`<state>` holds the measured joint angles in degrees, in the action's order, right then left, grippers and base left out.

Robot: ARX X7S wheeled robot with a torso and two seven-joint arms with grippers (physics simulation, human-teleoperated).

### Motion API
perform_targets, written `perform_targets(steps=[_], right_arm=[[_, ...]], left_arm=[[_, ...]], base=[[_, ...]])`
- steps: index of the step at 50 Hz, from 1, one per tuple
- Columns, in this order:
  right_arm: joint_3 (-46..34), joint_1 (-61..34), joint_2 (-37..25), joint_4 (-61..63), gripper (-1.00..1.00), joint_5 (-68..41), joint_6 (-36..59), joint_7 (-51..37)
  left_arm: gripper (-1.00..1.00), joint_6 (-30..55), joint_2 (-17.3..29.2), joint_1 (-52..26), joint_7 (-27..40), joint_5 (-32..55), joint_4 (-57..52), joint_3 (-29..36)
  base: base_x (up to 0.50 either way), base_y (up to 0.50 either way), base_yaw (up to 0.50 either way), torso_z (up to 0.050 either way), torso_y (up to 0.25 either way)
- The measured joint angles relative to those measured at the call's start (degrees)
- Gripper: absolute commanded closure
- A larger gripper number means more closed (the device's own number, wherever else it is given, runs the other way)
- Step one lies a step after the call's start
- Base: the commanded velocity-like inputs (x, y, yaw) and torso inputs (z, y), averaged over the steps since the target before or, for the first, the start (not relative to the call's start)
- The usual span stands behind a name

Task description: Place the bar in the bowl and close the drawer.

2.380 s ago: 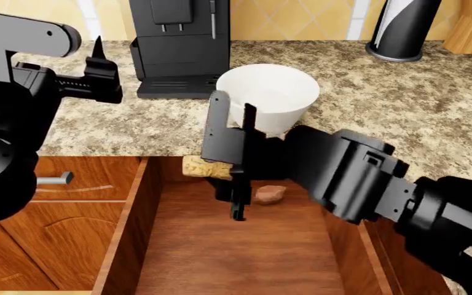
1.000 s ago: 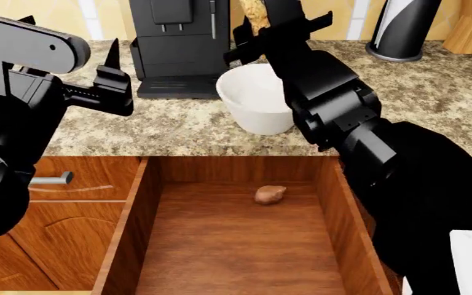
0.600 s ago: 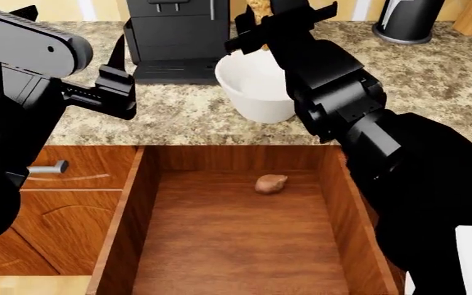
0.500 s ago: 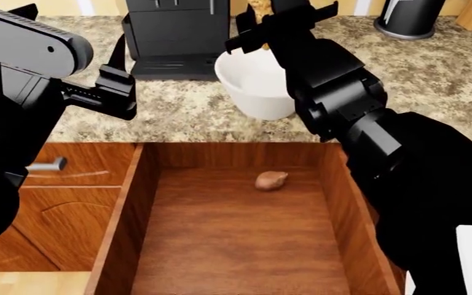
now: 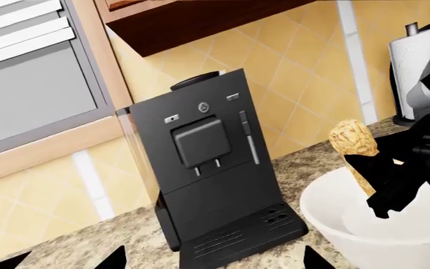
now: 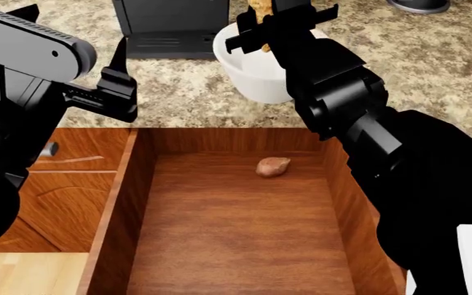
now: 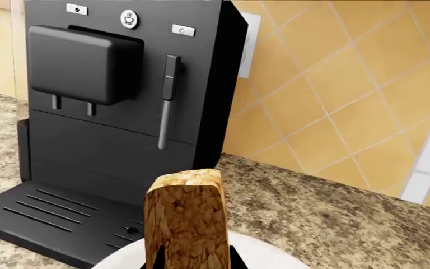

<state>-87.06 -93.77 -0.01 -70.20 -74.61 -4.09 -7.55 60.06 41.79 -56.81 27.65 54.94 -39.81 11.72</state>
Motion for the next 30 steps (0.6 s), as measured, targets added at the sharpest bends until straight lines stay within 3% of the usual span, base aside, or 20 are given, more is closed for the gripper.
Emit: perform_targets(steps=[30], right_arm=[[-0.7, -0.1, 0.0, 0.0, 1.0, -4.2, 1.6, 0.0]], left_arm=[[-1.0, -0.1, 0.1, 0.7, 1.5, 0.8, 0.4, -0.7]], base=[[0.0, 0.0, 0.0, 0.0, 0.0]])
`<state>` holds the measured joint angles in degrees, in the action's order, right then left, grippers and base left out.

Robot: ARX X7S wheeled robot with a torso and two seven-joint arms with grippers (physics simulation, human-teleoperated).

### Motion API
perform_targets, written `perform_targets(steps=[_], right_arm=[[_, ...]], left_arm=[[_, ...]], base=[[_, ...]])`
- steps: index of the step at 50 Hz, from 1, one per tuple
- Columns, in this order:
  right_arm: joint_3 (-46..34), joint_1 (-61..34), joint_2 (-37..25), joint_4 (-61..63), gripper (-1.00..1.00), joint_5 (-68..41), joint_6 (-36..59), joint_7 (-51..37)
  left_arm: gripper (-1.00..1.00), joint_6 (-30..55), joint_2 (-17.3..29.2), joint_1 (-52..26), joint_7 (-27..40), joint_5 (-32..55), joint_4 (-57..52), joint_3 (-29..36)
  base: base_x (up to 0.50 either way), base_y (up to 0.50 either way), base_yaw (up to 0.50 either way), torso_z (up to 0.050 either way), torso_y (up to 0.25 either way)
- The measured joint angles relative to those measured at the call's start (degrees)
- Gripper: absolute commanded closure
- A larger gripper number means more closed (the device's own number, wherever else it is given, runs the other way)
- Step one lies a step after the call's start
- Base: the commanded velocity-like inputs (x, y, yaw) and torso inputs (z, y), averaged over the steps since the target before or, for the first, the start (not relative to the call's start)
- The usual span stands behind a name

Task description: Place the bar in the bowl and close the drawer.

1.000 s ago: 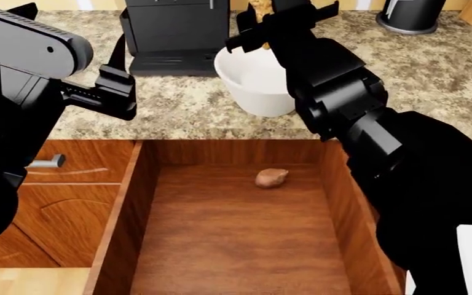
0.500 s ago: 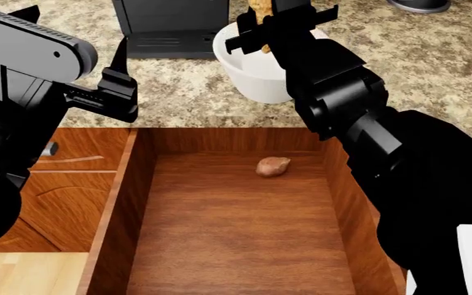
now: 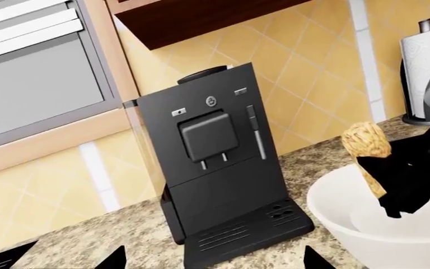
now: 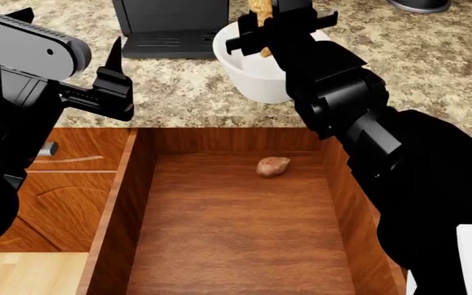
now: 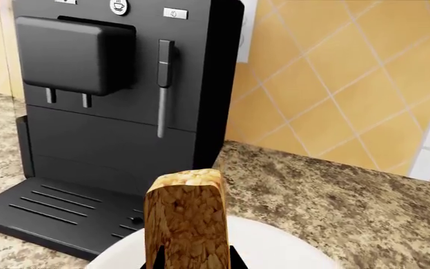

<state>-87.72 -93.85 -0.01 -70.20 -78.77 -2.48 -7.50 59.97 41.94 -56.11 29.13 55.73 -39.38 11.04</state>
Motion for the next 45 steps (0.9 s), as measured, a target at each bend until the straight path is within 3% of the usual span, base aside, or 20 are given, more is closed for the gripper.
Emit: perform_targets(steps=[16, 17, 45], right_arm=[[-0.3, 0.4, 0.0, -0.1, 1.0, -0.4, 0.7, -0.2], [-0.3, 0.4, 0.0, -0.1, -1.0, -0.4, 0.7, -0.2], [0.3, 0.7, 0.0, 0.0, -1.0, 3.2, 0.9, -0.8]], left_arm=[[-1.0, 0.4, 0.3, -0.2, 0.7, 0.9, -0.2, -0.4], [-1.0, 0.4, 0.3, -0.2, 0.7, 0.9, -0.3, -0.4], [-1.0, -0.5, 0.7, 0.5, 0.9, 0.3, -0.3, 0.2]], base=[[0.0, 0.0, 0.0, 0.0, 0.0], [0.0, 0.0, 0.0, 0.0, 0.0], [0.0, 0.0, 0.0, 0.0, 0.0]])
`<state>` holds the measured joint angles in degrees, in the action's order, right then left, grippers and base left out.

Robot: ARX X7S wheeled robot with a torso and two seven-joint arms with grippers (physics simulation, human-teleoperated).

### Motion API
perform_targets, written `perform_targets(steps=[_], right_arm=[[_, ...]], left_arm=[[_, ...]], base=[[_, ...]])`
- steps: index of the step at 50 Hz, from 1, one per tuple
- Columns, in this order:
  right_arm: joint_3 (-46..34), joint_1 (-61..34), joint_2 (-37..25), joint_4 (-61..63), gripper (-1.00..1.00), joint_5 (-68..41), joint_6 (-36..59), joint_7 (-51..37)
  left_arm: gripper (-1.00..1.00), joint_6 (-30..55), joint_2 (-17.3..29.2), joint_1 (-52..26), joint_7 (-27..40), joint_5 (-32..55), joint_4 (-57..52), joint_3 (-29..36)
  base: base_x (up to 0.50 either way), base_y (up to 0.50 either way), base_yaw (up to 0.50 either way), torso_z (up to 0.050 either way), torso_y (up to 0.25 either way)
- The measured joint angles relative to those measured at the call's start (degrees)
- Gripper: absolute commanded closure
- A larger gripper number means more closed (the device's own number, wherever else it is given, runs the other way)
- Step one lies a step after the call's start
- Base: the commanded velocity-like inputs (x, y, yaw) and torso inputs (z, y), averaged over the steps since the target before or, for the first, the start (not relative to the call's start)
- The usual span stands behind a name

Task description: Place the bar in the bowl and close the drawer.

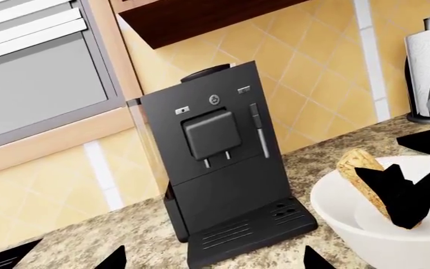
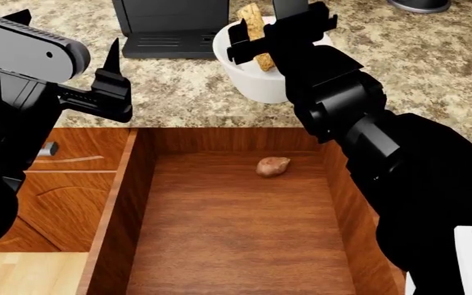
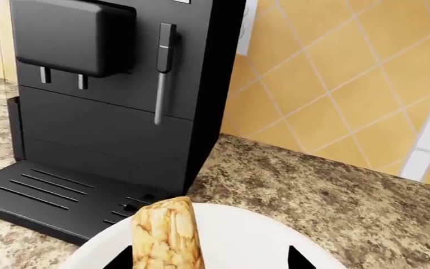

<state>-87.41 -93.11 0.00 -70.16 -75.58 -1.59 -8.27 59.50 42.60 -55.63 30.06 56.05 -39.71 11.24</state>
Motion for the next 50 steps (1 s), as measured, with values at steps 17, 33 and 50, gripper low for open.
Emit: perform_targets(steps=[17, 33, 50], right_arm=[[0.3, -0.1, 0.0, 0.0, -1.0, 0.7, -0.5, 0.4], [0.7, -0.5, 0.0, -0.3, -1.0, 0.6, -1.0, 1.6], [0.6, -0.5, 0.0, -1.2, -1.0, 0.3, -1.1, 3.1]], left_arm=[[-1.0, -0.7, 0.4, 0.2, -0.1, 0.5, -0.3, -0.5], [-1.0, -0.5, 0.1, -0.7, 0.2, 0.6, -0.3, -0.2], [-1.0, -0.7, -0.1, -0.8, 0.4, 0.6, 0.0, 0.6]], base=[[0.0, 0.0, 0.0, 0.0, 0.124], [0.0, 0.0, 0.0, 0.0, 0.25], [0.0, 0.0, 0.0, 0.0, 0.25]])
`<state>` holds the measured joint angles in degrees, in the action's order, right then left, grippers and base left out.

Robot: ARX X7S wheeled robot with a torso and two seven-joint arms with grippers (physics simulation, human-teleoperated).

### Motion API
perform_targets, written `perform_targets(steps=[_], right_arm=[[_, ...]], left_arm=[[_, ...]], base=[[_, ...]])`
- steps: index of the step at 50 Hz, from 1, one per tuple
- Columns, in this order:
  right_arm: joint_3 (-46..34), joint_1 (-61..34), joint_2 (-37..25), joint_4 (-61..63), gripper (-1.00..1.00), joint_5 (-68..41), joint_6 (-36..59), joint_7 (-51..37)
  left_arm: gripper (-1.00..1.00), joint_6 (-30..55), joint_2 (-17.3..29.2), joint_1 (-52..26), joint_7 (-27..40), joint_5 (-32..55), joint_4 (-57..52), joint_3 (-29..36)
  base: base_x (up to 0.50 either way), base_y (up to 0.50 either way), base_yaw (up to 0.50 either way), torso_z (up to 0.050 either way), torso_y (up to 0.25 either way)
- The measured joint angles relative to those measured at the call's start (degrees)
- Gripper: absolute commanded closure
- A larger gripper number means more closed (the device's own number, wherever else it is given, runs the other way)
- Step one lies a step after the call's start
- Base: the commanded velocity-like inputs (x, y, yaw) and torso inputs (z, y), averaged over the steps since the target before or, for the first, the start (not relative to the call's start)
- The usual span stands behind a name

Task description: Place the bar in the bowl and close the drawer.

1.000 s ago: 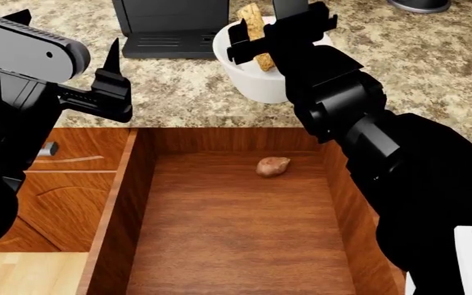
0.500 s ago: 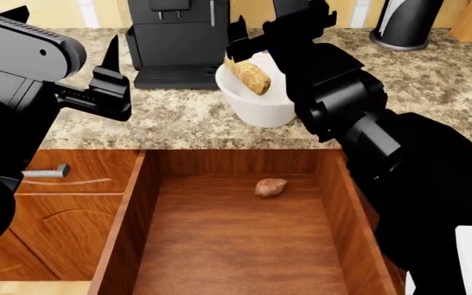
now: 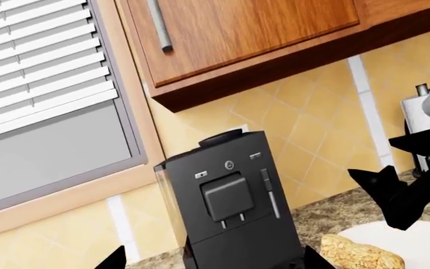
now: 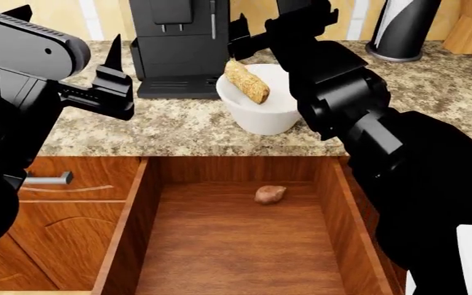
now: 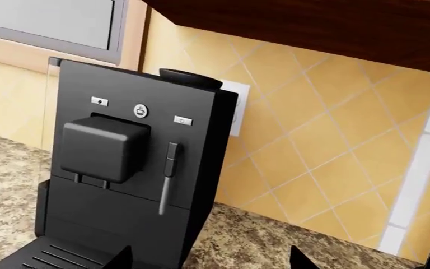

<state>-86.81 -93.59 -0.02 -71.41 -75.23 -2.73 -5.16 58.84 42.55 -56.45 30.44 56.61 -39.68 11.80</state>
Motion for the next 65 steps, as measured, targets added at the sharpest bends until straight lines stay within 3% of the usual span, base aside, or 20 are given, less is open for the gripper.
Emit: perform_targets(steps=[11, 27, 39, 52, 65], right_arm=[[-0.3, -0.8, -1.5, 4.0, -1.0, 0.1, 1.6, 0.4], [-0.7, -5.2, -21.2, 46.1, -1.0, -3.5, 11.2, -20.7], [1.0, -5.6, -35.9, 72.1, -1.0, -6.3, 12.7, -34.7], [1.9, -4.4, -46.9, 90.0, -1.0, -9.0, 12.7, -43.6], [2.6, -3.3, -52.4, 98.2, -1.0, -9.3, 11.7, -47.2]], left_arm=[[-1.0, 0.0, 0.3, 0.3, 0.3, 0.4, -0.1, -0.1], [-1.0, -0.9, 0.9, 1.3, 0.8, 0.5, -0.4, -1.2], [-1.0, -1.1, 1.7, 1.8, 1.7, 1.1, -0.6, -2.5], [-1.0, -1.5, 2.1, 2.7, 2.2, 1.4, -0.7, -3.2], [-1.0, -1.6, 2.5, 3.4, 2.9, 2.2, -1.1, -3.8]], base=[[0.0, 0.0, 0.0, 0.0, 0.247], [0.0, 0.0, 0.0, 0.0, 0.002], [0.0, 0.0, 0.0, 0.0, 0.0], [0.0, 0.0, 0.0, 0.0, 0.0], [-0.05, 0.04, 0.0, 0.0, 0.0]])
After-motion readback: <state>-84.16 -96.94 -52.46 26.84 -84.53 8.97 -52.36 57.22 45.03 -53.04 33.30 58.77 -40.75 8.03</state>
